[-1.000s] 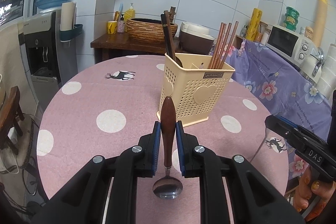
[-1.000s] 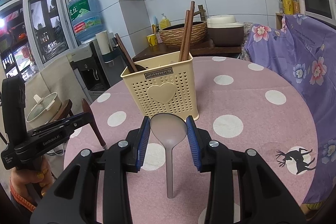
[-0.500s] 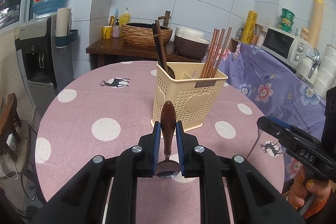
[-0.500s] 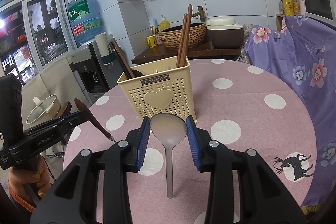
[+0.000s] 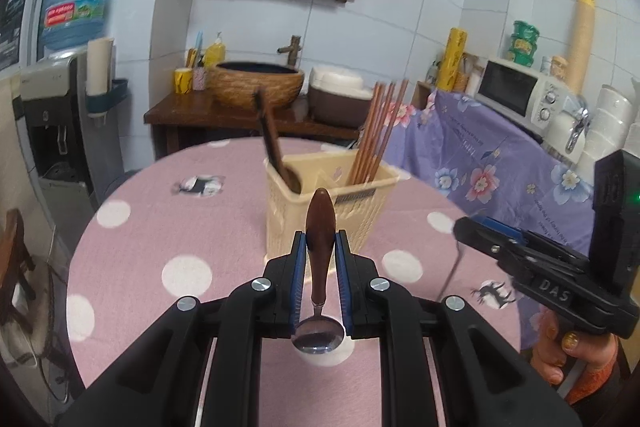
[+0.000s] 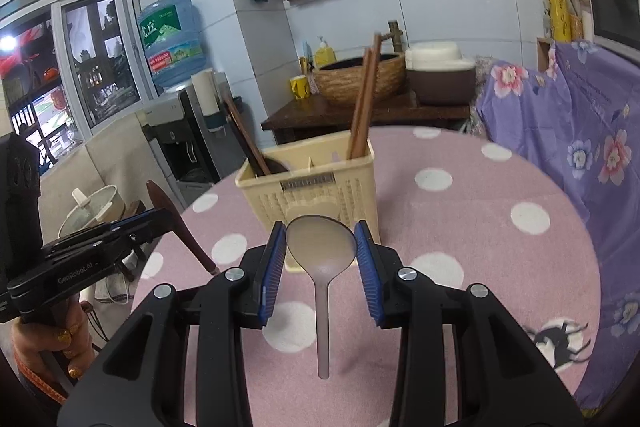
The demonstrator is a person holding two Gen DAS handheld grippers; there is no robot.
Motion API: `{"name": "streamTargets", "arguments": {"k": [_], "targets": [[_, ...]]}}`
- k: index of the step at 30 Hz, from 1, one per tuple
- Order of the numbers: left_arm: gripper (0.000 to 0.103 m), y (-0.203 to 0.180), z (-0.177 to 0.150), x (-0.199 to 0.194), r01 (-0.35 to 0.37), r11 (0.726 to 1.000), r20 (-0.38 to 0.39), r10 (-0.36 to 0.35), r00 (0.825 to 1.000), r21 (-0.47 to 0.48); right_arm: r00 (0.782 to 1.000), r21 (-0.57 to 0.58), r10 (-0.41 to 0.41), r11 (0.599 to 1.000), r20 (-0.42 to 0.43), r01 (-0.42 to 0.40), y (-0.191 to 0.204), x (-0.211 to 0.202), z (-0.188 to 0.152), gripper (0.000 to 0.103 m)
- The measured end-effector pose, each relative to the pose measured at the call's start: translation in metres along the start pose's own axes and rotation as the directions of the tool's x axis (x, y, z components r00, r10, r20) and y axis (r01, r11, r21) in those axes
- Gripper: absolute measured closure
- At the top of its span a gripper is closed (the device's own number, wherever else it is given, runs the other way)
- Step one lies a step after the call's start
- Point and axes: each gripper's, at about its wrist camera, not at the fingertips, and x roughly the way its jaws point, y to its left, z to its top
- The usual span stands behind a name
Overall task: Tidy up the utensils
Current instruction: 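Lower both spoons into the holder and open both tools to release them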
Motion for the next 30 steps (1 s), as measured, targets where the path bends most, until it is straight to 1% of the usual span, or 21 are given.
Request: {"name": "streamTargets", "arguments": {"k": [3,6,8,10,12,14,16,20,26,30], "targets": [[0.087,-0.009,0.041,-0.013,0.032,0.999,0.056,-0.034,0.998,0.042,0.997,-0.042,0.002,0.999,0.073,0.001,0.011,-0.004,0.043,0.067],[0.087,-0.017,0.083,-0.019,0.043,0.997,0.107,-0.050,0.993,0.063,0.990,-0.065,-0.002,0.998,0.143,0.012,0.020,-0.005,0.091,0.067],[0.087,-0.023,0.110,-0.020,0.028,0.997,0.144,-0.039,0.989,0.077,0.985,-0.079,-0.011,0.997,0.174,0.025,0.025,-0.001,0.117,0.067],[0.087,-0.027,0.128,-0.016,0.010,0.997,0.169,-0.024,0.985,0.082,0.978,-0.080,-0.037,0.995,0.207,0.055,0.028,0.008,0.137,0.067],[0.087,-0.026,0.137,-0.008,-0.006,0.997,0.184,-0.007,0.983,0.072,0.976,-0.077,-0.050,0.995,0.212,0.068,0.029,0.021,0.145,0.067],[0.087,-0.022,0.137,0.006,-0.010,0.998,0.179,0.000,0.984,0.056,0.973,-0.081,-0.076,0.992,0.218,0.096,0.027,0.037,0.142,0.067],[0.087,-0.018,0.130,0.022,-0.024,0.999,0.165,0.016,0.986,0.049,0.973,-0.085,-0.091,0.990,0.212,0.111,0.023,0.054,0.134,0.067],[0.088,-0.006,0.102,0.055,-0.050,0.998,0.105,0.047,0.993,0.023,0.984,-0.063,-0.110,0.991,0.141,0.120,0.012,0.085,0.106,0.067],[0.088,0.004,0.063,0.078,-0.054,0.999,0.035,0.054,0.998,0.000,0.983,-0.054,-0.144,0.987,0.111,0.151,0.002,0.099,0.070,0.067],[0.089,0.007,0.048,0.086,-0.056,0.998,0.008,0.056,0.998,-0.008,0.984,-0.063,-0.157,0.985,0.083,0.163,-0.002,0.106,0.052,0.067]]}}
